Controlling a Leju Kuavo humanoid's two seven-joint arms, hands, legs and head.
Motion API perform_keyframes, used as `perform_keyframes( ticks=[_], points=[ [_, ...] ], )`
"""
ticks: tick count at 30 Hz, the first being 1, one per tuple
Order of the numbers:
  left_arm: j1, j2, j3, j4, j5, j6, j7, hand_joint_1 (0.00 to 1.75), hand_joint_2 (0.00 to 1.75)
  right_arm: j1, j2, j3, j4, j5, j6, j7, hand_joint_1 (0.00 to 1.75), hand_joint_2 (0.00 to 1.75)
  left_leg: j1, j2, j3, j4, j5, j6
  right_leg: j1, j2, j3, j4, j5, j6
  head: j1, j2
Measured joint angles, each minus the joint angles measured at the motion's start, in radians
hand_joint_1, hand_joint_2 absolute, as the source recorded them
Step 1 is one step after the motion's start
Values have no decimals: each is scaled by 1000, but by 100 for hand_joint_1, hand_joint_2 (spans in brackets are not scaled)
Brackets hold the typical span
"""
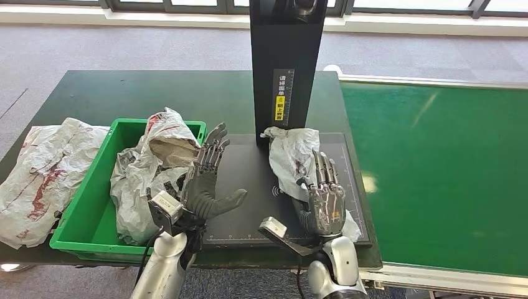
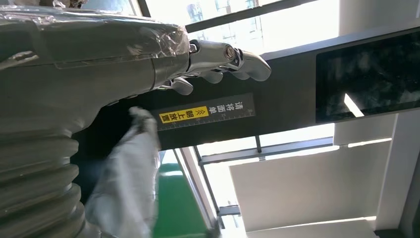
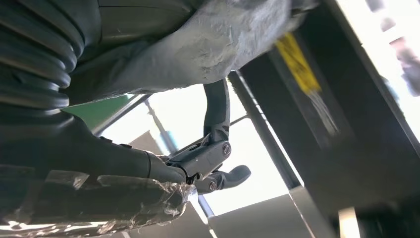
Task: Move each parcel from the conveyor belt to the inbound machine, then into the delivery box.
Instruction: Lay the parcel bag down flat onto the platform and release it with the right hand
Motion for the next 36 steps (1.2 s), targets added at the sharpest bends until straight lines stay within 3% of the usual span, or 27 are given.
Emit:
perform_keyframes(
  ticks=[3,6,17,26,36],
  points=[
    [-1,0,-1,7,-2,10,0,0,175,8,0,-1,-63,-296,54,-171,0,175,0,1,0,0,0,0,0,0,0,0,0,0,0,0],
    [-2,0,-2,11,-2,14,0,0,175,14,-1,-3,-108,-399,100,-209,0,175,0,1,0,0,0,0,0,1,0,0,0,0,0,0],
    [-3,0,-7,16,-6,16,0,0,175,20,-2,-4,-162,-432,122,-225,0,175,0,2,0,0,0,0,0,1,0,0,0,0,0,0],
    [-3,0,-7,16,-28,24,0,0,175,29,-2,-28,-201,-645,307,-266,0,175,0,2,0,0,0,0,0,1,0,0,0,0,0,0],
    [-3,-1,-21,2,-80,70,6,0,175,38,-2,-59,-240,-636,287,-267,0,175,0,2,0,0,0,0,0,1,0,0,0,0,0,0]
  ],
)
